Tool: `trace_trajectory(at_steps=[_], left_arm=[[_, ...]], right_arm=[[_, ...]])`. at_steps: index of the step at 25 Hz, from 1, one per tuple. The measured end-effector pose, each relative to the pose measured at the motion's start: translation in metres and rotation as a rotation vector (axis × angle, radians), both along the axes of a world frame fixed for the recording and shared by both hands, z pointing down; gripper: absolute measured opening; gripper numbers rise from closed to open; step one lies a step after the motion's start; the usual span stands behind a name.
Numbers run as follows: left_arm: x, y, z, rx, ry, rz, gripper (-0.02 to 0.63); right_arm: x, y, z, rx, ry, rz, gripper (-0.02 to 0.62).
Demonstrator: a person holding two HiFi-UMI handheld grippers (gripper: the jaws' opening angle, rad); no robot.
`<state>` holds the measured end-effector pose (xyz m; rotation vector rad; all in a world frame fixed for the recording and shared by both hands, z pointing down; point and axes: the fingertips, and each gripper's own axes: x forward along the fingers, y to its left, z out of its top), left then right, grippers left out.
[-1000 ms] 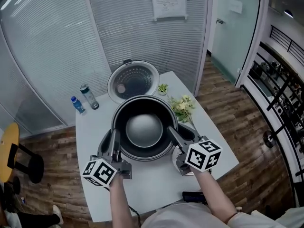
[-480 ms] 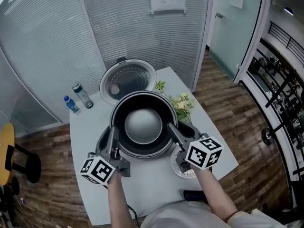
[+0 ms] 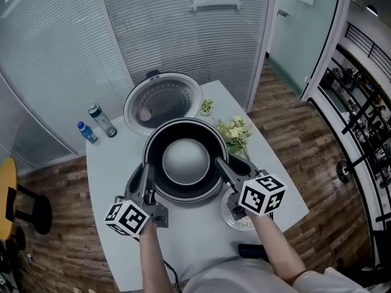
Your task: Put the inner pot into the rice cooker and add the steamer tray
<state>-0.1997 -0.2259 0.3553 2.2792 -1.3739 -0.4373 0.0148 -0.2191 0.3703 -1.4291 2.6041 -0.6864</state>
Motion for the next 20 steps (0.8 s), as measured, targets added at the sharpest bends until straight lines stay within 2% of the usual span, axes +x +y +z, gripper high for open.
trace_trajectory(at_steps=[14, 20], left_arm=[[-0.007, -0.028, 0.037, -0.084, -0.007, -0.002, 0.064], [-0.006, -0.036, 0.056, -0.131, -0.043, 0.005, 0.066]], right_arm=[[-0.007, -0.027, 0.030, -0.070, 0.025, -0.017, 0.120], [-0.007, -0.035, 0.046, -0.107, 0.047, -0.029, 0.122]])
